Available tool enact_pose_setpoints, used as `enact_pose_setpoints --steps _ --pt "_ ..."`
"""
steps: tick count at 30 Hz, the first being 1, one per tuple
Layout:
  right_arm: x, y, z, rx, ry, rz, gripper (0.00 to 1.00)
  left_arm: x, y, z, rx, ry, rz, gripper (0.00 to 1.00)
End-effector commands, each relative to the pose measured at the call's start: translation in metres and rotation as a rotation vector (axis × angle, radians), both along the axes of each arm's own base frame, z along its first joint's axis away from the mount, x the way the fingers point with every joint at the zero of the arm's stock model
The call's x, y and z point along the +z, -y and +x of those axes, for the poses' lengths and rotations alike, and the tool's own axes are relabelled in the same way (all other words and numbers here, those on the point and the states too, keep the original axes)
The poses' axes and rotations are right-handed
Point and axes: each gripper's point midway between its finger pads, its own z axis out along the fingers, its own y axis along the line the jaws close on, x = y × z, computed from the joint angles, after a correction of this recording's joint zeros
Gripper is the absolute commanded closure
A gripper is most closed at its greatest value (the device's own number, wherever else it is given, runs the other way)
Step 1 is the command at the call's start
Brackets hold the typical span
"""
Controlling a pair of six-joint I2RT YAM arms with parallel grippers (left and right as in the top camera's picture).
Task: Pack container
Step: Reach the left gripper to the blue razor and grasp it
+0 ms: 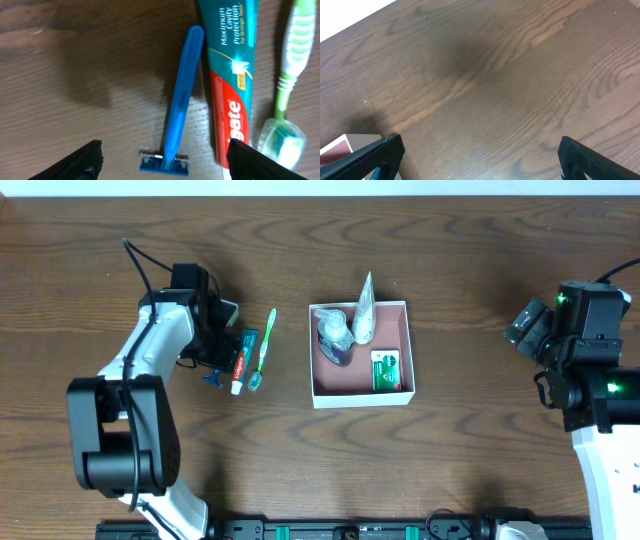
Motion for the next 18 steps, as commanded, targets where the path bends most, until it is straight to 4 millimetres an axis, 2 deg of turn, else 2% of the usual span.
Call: enact_pose_setpoints --steps 1,3,7,10,12,18 --pt "0.003 0.005 0.000 -0.015 0.005 -0.015 0.01 -0.008 -0.002 0.005 -0.018 -0.012 0.009 0.26" --pt "0.003 0.005 0.000 -0.015 0.005 -0.015 0.01 -0.013 -0.002 0.004 -0.018 -0.023 0.008 0.30" --pt "0.003 0.005 -0.001 -0.015 0.005 -0.015 0.01 -0.020 -0.002 0.003 -0.019 -0.039 0.008 0.48" --pt "0.003 0.005 0.000 -0.015 0.005 -0.015 0.01 -0.022 -0.002 0.003 -0.018 -0.044 0.008 0.50" --pt "0.003 0.005 0.000 -0.015 0.005 -0.015 0.01 -0.022 -0.002 0.003 -0.019 -0.045 0.008 0.56" --pt "0.003 0.005 0.000 -0.015 0.005 -0.015 0.01 -0.019 -0.002 -0.001 -0.017 -0.056 0.011 0.79"
